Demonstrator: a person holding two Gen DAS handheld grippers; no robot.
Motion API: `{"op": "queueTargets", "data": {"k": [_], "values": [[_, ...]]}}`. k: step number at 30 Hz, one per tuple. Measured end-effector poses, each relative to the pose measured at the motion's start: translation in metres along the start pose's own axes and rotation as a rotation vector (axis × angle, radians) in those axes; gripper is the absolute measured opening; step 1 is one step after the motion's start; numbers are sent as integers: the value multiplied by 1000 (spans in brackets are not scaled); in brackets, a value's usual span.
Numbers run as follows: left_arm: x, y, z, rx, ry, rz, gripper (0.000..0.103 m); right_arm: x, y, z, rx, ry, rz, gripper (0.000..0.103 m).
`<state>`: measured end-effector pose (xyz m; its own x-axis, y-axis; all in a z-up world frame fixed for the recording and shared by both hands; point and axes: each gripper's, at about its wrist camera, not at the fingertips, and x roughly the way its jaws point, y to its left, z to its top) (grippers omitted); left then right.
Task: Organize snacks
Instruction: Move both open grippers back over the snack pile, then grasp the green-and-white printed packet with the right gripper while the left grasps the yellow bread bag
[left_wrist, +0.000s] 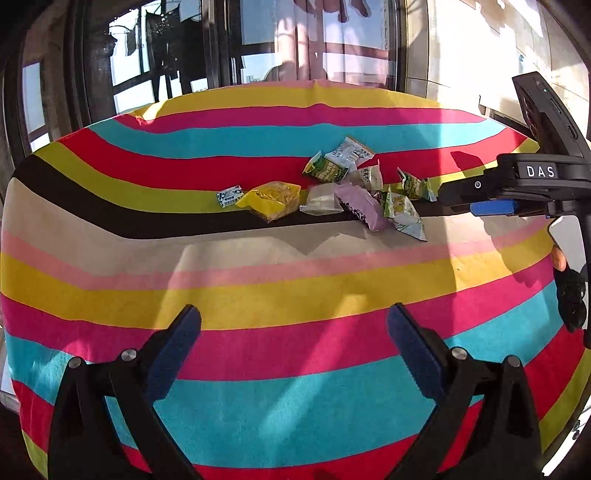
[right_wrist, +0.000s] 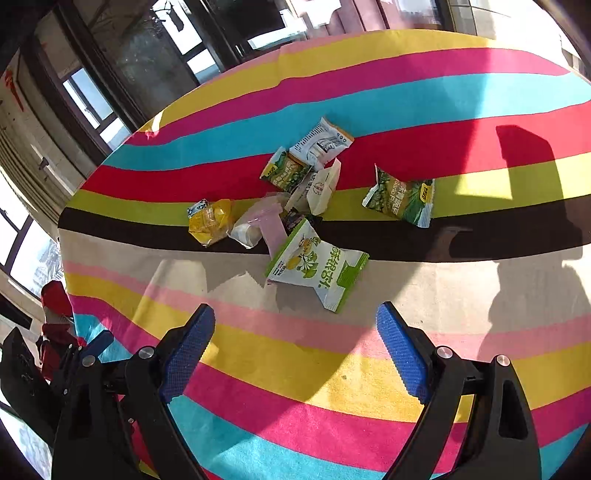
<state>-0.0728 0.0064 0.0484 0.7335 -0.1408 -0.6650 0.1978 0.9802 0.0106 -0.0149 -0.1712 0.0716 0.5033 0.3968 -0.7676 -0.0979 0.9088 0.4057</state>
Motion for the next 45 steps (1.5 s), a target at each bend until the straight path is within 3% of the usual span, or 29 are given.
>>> {"op": "queueTargets", "data": {"k": [2,4,5,9,10,11,13,15,19,23,28,31,39,44,45], "values": [[14,4,14,-45,32,-42,101,25,-18,10,129,38,-3,86],[26,8,24,-75,59,-49,101,42,-24,17,176,53,-17,86],[29,9,27,-84,62,-53,101,46,-21,21,181,34,-17,90],[41,18,32,-130,68,-53,101,60,0,25,147,44,-59,88],[45,21,31,-142,73,-53,101,61,6,22,118,30,-96,83],[48,23,30,-152,79,-51,101,63,11,19,77,23,-138,72],[55,29,27,-173,93,-51,101,62,16,12,27,-5,-133,61],[60,34,23,-186,105,-53,101,52,15,4,1,-29,-110,43],[66,46,21,-228,123,-83,101,19,13,-17,-94,-87,-79,41],[76,48,35,-206,116,-38,101,-10,11,-42,-183,-137,-66,41],[101,48,65,-188,131,-17,101,-15,3,-66,-182,-152,-50,42],[120,51,82,-246,154,-15,101,-11,-4,-71,-163,-149,-35,42],[163,48,107,-475,184,106,101,-14,-1,-73,-186,-177,-24,42],[177,31,108,-436,189,203,101,-15,-7,-73,-163,-184,-2,42],[174,29,106,-431,164,196,93,-16,-7,-73,-159,-187,1,42]]}}
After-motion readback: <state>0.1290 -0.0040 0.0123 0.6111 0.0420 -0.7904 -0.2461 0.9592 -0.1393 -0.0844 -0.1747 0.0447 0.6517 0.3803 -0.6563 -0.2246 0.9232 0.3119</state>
